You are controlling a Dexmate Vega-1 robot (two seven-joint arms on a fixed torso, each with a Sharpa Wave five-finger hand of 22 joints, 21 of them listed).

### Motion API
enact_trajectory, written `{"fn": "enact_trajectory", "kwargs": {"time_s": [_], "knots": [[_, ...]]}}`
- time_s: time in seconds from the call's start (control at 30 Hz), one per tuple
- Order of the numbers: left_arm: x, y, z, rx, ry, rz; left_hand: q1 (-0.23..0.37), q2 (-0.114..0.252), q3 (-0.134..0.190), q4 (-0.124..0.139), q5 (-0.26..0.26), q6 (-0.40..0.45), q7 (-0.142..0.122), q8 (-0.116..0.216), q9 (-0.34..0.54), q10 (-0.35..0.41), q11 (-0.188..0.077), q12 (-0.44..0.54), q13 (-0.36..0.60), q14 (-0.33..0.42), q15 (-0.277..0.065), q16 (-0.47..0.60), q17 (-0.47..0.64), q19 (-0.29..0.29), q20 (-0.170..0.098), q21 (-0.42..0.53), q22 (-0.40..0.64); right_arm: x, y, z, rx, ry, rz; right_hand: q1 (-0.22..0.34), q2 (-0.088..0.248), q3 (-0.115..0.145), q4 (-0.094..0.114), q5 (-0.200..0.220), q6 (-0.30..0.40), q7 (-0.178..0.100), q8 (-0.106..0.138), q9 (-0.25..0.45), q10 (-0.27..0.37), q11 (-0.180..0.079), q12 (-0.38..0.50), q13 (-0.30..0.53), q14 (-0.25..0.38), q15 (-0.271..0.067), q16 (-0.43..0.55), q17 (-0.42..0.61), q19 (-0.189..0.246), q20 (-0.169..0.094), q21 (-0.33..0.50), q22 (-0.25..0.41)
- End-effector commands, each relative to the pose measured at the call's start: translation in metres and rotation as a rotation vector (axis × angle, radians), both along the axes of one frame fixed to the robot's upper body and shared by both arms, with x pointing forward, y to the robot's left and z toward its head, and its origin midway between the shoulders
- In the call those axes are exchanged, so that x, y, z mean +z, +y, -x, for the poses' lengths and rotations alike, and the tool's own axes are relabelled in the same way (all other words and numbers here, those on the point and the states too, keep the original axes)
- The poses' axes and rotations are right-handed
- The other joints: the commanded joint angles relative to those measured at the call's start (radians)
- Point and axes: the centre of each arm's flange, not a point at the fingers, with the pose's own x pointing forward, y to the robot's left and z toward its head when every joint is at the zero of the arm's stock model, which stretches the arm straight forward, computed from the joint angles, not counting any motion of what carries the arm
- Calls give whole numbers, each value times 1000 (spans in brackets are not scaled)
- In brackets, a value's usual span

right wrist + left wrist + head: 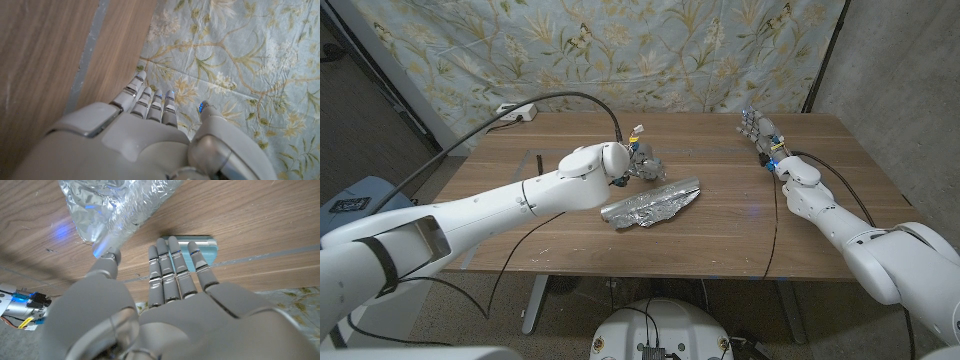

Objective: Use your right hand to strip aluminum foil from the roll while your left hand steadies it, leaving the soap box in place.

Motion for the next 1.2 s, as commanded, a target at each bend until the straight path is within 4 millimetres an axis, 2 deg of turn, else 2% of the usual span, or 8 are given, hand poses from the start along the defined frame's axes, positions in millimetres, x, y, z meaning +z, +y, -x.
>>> {"fn": "enact_trajectory", "kwargs": {"time_s": [0.03, 0.53, 1.2], "knots": [[-8, -15, 7, 18, 2, -40, -3, 13, 7, 1, 1, 3, 3, -9, 0, 8, 1, -9, 4, 1, 11, 4, 1, 5, 7, 7, 3, -6, -7, -1, 21, 3, -10, -4, 2, 4, -6, -2, 3, 7, 6, 4, -1, 2, 7, 2, 0, 4, 10, 2, -3, -12, 0, 5], [-12, -20, 4, 34, -17, -106, 5, 16, 7, -8, 1, -24, 13, -30, 1, -19, 17, -36, 9, -28, 28, 5, 5, -16, 8, 4, 6, -9, -10, -5, 17, 11, -23, -6, 2, 4, -7, -2, 4, 6, 6, 4, -1, 2, 7, 2, 0, 4, 11, 2, -3, -11, 0, 5], [-22, -37, 2, 25, -59, -188, 15, 18, 4, -11, 1, -32, 18, -42, 1, -14, 24, -50, 15, -47, 36, 14, 11, -31, 8, 4, 10, -19, -19, -6, 7, 31, -48, -7, 2, 6, -10, -2, 5, 6, 6, 4, 2, 0, 8, 2, 2, 4, 12, 1, -3, -9, 0, 5]]}}
